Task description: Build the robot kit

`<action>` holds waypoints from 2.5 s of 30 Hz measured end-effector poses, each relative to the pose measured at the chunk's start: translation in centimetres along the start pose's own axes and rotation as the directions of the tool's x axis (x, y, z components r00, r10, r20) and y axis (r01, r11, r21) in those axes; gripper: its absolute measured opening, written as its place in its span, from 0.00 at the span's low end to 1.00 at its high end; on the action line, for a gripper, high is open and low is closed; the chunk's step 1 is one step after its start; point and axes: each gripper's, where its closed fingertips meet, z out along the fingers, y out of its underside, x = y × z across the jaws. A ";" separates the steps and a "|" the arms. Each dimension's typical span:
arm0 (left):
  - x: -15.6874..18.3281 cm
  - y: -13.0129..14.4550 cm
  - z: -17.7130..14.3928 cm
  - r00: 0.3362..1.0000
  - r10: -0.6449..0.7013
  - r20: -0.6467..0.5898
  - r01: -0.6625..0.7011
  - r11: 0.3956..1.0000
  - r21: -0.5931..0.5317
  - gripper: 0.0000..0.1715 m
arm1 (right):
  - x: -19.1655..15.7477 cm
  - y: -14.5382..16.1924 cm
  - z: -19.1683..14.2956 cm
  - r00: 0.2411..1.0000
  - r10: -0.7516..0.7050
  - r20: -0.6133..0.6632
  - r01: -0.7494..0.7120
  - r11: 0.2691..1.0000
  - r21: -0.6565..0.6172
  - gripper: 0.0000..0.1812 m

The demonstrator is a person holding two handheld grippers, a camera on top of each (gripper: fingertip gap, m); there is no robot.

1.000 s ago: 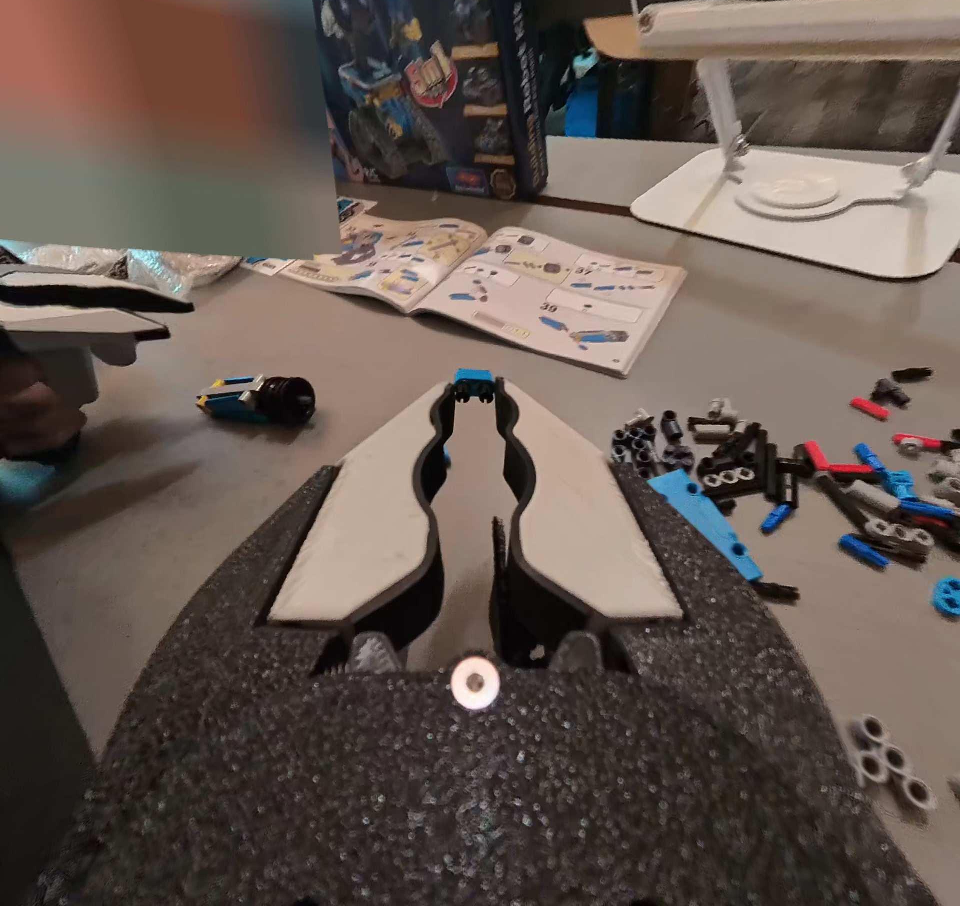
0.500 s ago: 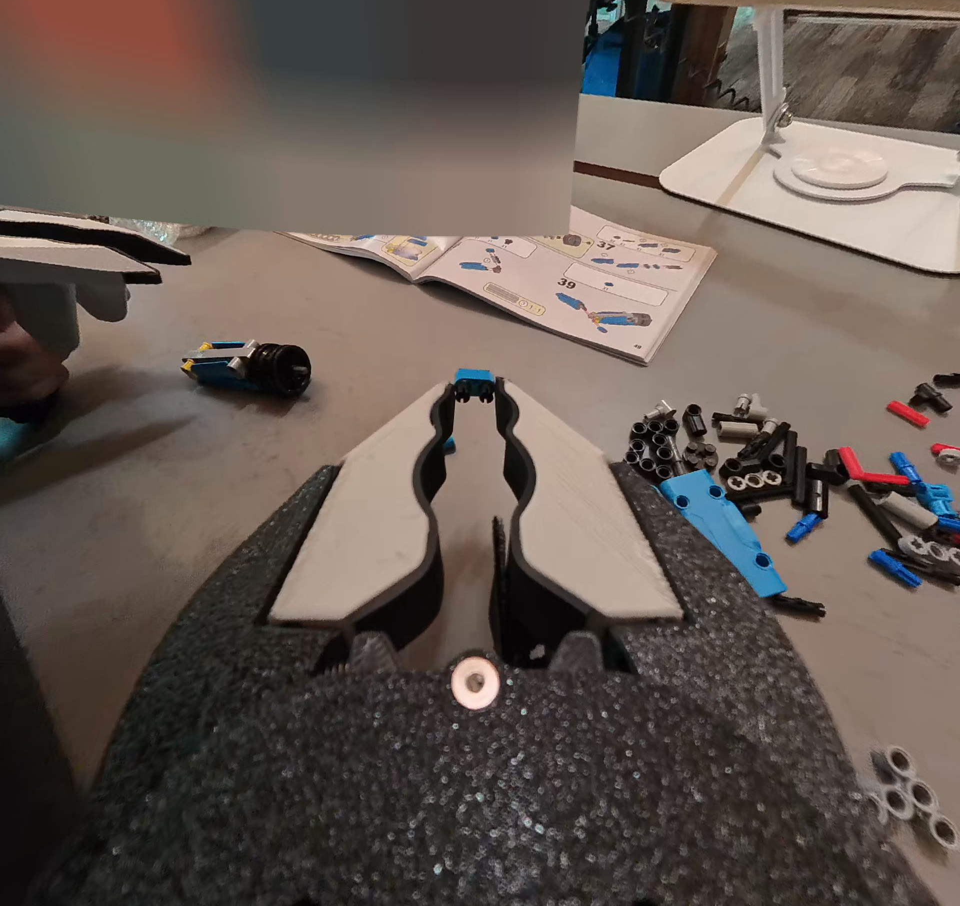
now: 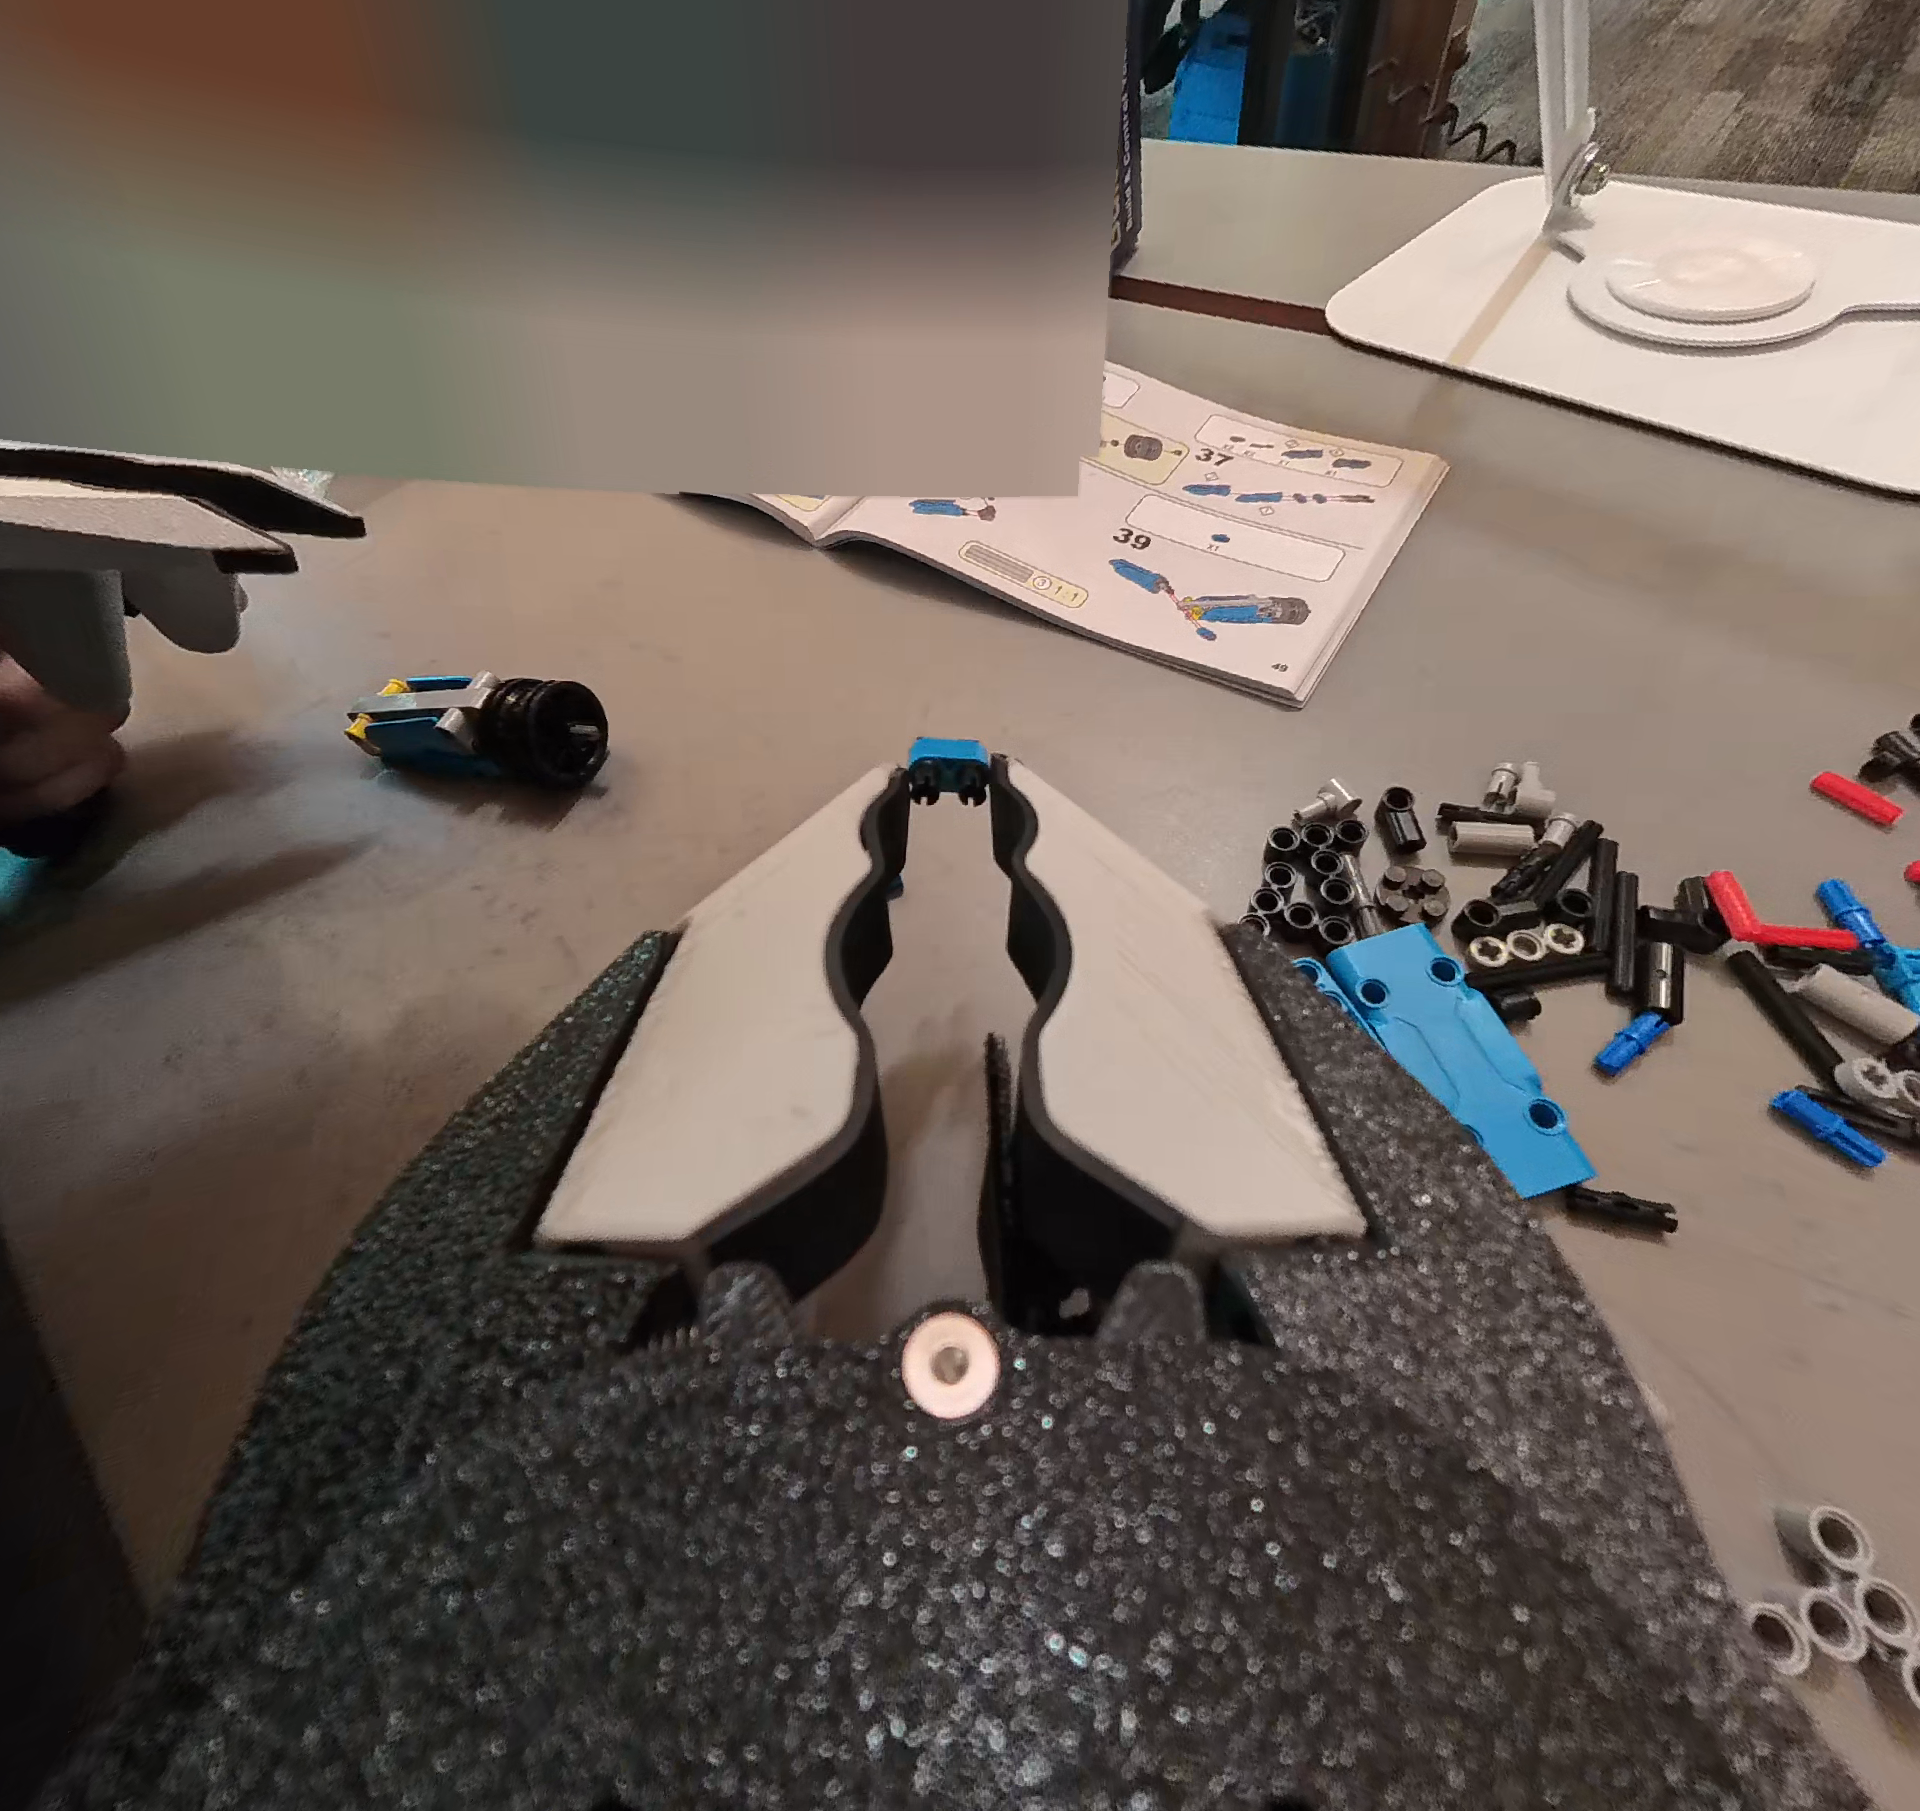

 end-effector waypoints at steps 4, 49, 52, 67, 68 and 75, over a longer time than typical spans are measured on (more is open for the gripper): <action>0.1 0.2 0.1 1.000 -0.009 -0.010 0.009 1.000 -0.012 0.16 | 0.0 0.0 -0.1 1.000 0.004 0.001 -0.004 1.000 0.004 0.08; 14.6 1.6 1.1 0.944 0.239 -0.226 -0.298 0.912 -0.282 0.14 | -3.1 -6.1 -5.9 0.966 -0.218 -0.139 0.252 0.912 0.324 0.08; 13.7 2.2 0.5 0.925 0.335 -0.179 -0.370 0.902 -0.225 0.14 | -3.3 -6.6 -6.6 0.992 -0.122 -0.032 0.125 0.914 0.386 0.08; 7.9 5.9 0.2 0.872 0.484 -0.077 -0.488 0.843 -0.226 0.07 | 0.1 -4.0 -4.4 0.935 0.300 0.189 -0.342 0.905 0.254 0.08; 7.9 6.0 0.3 0.878 0.470 -0.089 -0.477 0.849 -0.227 0.07 | 0.1 -3.8 -4.1 0.933 0.307 0.190 -0.348 0.906 0.243 0.08; 8.4 6.3 0.6 0.909 0.391 -0.144 -0.416 0.877 -0.242 0.08 | 0.5 -3.4 -3.4 0.921 0.337 0.194 -0.374 0.903 0.212 0.08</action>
